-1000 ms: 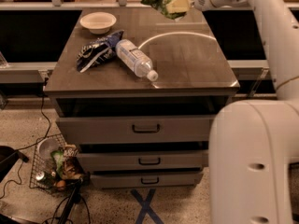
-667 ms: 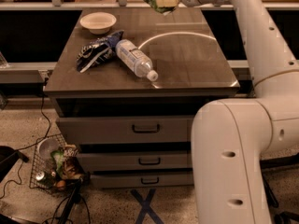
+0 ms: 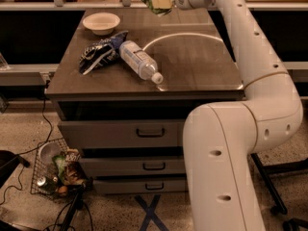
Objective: Move green jalapeno chip bag near paper bowl
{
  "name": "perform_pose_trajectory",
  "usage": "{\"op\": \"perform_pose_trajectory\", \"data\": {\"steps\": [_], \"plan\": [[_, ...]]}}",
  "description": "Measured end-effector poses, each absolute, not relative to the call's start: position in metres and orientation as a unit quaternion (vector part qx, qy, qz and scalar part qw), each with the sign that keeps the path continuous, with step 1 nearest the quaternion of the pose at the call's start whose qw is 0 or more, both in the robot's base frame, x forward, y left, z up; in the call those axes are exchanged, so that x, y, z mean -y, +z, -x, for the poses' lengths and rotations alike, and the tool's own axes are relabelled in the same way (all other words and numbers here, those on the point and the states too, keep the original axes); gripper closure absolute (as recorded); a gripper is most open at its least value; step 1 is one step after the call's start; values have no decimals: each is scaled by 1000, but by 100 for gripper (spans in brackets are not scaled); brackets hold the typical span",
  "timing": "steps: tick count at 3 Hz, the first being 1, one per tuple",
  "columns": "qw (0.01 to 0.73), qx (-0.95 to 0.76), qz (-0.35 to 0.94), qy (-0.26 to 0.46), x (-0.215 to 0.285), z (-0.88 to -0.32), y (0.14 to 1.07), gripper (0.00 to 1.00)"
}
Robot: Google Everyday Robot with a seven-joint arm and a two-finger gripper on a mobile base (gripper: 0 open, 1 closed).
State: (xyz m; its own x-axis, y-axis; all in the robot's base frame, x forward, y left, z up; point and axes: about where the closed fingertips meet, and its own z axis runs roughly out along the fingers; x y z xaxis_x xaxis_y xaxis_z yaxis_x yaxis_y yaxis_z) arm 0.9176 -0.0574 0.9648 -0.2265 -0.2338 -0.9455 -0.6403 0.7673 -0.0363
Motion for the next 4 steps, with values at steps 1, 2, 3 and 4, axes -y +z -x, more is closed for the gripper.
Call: {"op": "perform_pose_trajectory", "data": {"steps": [1,2,3,4], "plan": [[549,-773,264,176,56,-933,946,100],[548,-779,247,180,52,-943,929,100],[551,-771,241,209,37,-947,917,100],[550,-771,242,212,33,-948,914,82]]}}
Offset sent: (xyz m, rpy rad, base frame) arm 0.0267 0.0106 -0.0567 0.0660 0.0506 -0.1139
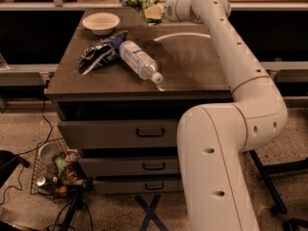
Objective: Move green jalapeno chip bag near paper bowl
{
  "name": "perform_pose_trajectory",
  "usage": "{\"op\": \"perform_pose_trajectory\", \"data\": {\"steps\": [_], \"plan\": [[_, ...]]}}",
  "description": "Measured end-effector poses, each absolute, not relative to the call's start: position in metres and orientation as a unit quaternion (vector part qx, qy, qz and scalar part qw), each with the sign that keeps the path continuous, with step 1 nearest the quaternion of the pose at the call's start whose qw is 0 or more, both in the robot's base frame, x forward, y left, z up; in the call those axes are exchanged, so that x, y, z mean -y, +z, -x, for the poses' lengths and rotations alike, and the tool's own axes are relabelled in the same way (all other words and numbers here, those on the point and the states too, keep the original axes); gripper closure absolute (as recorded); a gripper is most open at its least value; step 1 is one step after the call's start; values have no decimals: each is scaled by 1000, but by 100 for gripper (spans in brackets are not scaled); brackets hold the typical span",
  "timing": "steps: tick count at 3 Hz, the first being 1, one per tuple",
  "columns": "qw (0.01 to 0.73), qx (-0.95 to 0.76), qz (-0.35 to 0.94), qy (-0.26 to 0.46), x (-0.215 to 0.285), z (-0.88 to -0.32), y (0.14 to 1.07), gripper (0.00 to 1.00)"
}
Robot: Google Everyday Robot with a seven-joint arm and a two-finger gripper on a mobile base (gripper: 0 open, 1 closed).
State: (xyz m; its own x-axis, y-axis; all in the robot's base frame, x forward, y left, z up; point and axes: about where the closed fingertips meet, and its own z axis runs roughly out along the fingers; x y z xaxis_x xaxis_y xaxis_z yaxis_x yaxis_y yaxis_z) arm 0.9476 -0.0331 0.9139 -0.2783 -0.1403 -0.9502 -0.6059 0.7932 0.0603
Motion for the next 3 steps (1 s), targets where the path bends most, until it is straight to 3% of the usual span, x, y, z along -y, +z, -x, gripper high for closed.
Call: {"op": "perform_pose_trajectory", "data": {"steps": [3], "plan": [[545,-772,245,215,24,-949,906,12]]}}
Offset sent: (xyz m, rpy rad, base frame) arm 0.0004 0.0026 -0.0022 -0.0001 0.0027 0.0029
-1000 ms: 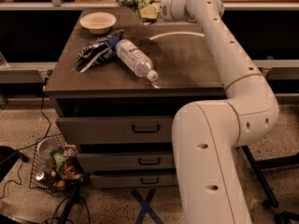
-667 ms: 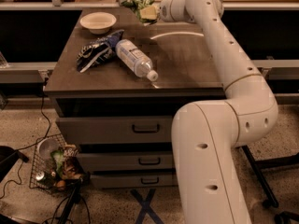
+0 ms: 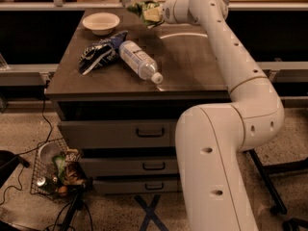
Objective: Move green jalapeno chip bag near paper bowl
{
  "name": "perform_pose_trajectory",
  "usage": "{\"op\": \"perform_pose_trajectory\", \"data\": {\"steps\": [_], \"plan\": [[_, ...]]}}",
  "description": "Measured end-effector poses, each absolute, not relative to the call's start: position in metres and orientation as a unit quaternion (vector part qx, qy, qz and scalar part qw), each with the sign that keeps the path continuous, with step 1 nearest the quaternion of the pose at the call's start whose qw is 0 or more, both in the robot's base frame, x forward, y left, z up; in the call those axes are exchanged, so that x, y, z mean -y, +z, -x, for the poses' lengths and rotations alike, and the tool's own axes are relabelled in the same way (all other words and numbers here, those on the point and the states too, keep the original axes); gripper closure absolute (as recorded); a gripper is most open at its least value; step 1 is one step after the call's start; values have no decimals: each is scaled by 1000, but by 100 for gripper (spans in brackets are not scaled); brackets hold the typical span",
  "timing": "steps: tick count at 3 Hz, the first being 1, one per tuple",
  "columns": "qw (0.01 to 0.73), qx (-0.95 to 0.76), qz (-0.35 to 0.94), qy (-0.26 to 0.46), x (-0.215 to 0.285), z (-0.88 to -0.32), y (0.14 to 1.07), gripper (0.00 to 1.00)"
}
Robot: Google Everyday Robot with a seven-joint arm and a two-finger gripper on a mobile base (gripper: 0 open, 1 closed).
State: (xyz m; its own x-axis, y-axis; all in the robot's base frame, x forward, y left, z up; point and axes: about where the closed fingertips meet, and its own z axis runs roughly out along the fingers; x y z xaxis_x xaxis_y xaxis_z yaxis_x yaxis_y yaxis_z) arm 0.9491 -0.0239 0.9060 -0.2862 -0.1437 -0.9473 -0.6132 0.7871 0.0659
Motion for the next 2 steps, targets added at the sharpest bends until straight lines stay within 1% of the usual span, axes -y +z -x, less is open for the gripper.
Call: {"op": "perform_pose_trajectory", "data": {"steps": [1,2], "plan": [[543,-773,246,217,21,-950,904,0],[543,-773,246,217,21,-950,903,0]]}}
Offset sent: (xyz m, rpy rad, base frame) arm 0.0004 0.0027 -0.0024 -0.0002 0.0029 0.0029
